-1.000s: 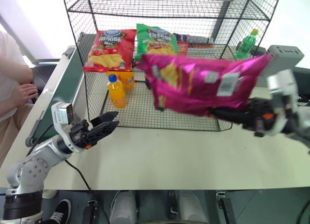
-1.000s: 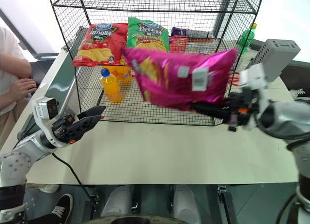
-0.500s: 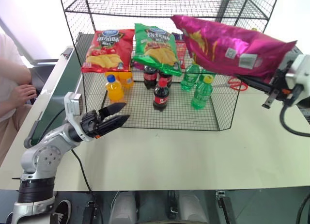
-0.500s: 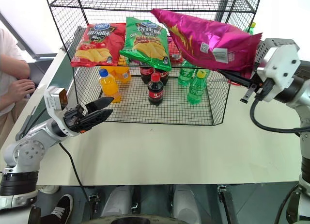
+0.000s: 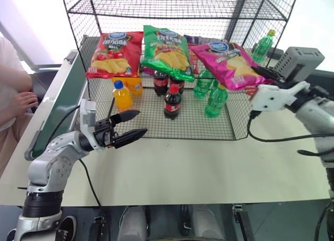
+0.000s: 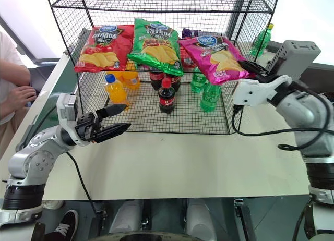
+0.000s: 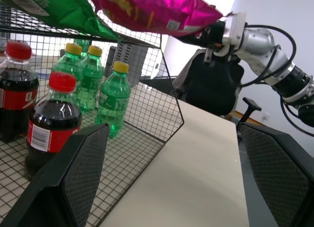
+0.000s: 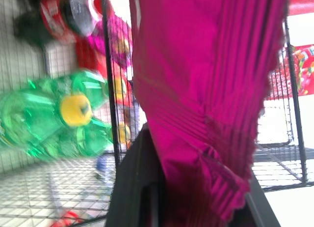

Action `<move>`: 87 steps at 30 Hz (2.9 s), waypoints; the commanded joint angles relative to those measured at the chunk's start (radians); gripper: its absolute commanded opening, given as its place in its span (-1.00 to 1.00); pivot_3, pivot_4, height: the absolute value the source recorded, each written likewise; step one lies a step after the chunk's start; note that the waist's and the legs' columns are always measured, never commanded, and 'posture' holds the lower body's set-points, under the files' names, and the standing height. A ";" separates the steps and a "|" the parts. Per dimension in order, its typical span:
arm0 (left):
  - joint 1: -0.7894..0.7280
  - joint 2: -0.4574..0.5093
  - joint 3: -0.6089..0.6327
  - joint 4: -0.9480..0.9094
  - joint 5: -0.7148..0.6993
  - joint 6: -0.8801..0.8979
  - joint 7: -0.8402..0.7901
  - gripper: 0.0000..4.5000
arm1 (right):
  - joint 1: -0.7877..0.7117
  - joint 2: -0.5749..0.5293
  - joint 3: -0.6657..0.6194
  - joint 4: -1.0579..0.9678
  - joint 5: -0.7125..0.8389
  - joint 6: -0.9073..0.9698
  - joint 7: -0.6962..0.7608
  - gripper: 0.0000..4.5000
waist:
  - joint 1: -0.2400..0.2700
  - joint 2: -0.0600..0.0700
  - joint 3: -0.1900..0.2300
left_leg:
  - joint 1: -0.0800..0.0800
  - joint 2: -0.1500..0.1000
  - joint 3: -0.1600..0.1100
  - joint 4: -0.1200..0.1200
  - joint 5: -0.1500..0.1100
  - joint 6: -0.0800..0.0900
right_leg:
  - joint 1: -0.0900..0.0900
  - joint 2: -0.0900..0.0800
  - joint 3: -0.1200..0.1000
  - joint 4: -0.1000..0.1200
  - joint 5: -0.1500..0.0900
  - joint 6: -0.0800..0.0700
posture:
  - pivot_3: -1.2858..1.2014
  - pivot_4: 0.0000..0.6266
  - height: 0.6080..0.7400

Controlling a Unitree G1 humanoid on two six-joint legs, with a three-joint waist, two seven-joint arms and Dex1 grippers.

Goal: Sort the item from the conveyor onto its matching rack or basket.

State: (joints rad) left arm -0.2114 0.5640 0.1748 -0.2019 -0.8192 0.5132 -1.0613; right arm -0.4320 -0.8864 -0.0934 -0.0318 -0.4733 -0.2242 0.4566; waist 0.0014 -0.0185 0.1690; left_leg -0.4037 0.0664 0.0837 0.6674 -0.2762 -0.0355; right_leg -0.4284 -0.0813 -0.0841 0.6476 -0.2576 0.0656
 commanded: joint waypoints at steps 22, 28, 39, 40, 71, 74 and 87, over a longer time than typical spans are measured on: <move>0.047 -0.033 -0.004 -0.096 0.060 -0.089 0.066 1.00 | -0.229 0.201 0.137 0.114 -0.131 0.345 -0.142 -0.39 | -0.013 0.000 0.000 | -0.001 0.000 -0.001 0.000 0.000 0.000 | 0.000 -0.001 0.000 0.001 0.000 0.000 | 0.03 -0.52 1.00; 0.066 -0.042 -0.001 -0.108 0.053 -0.086 0.077 1.00 | -0.258 0.181 0.130 0.114 -0.062 0.341 -0.084 0.80 | -0.018 0.000 0.000 | 0.000 0.000 -0.001 0.000 0.000 0.000 | 0.000 0.000 0.000 0.001 0.000 0.000 | 0.03 -0.52 1.00; 0.080 -0.051 -0.009 -0.117 0.061 -0.090 0.081 1.00 | -0.370 0.113 0.086 0.118 0.191 0.422 0.213 0.96 | -0.015 0.001 0.000 | 0.000 0.000 -0.001 0.000 0.000 0.000 | 0.000 0.000 0.000 0.001 0.000 0.000 | 0.03 -0.52 1.00; 0.082 -0.054 -0.011 -0.118 0.063 -0.091 0.081 1.00 | -0.375 0.116 0.081 0.112 0.208 0.444 0.222 0.96 | -0.014 0.001 0.000 | 0.000 0.000 -0.001 0.000 0.000 0.000 | 0.000 0.000 0.000 0.001 0.000 0.000 | 0.03 -0.52 1.00; 0.102 -0.054 -0.034 -0.140 0.076 -0.100 0.080 1.00 | -0.327 0.076 0.041 0.089 0.442 0.210 0.310 -0.99 | -0.013 0.001 0.001 | 0.000 0.000 -0.001 0.000 0.000 0.000 | 0.000 0.000 0.000 0.001 0.000 0.000 | 0.03 -0.52 1.00; 0.099 -0.056 -0.036 -0.142 0.077 -0.101 0.084 1.00 | -0.353 0.064 0.078 0.135 0.365 0.140 0.270 -0.99 | -0.014 0.001 0.001 | 0.000 0.000 0.000 0.000 0.000 0.000 | 0.000 0.000 0.000 0.001 0.000 0.000 | 0.03 -0.52 1.00; 0.095 -0.067 -0.031 -0.164 0.057 -0.092 0.106 1.00 | -0.349 0.051 0.113 0.254 0.284 -0.016 0.232 -0.99 | -0.013 0.001 0.001 | 0.000 0.000 0.000 0.000 0.000 0.000 | 0.000 0.000 0.000 0.001 0.000 0.000 | 0.03 -0.52 1.00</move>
State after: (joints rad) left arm -0.1126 0.4983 0.1332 -0.3227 -0.7376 0.4265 -0.9572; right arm -0.7671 -0.8125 0.0643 0.2282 -0.2150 -0.2347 0.6941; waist -0.0119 -0.0175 0.1696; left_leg -0.4040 0.0665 0.0832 0.6672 -0.2761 -0.0353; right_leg -0.4285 -0.0817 -0.0842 0.6487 -0.2576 0.0656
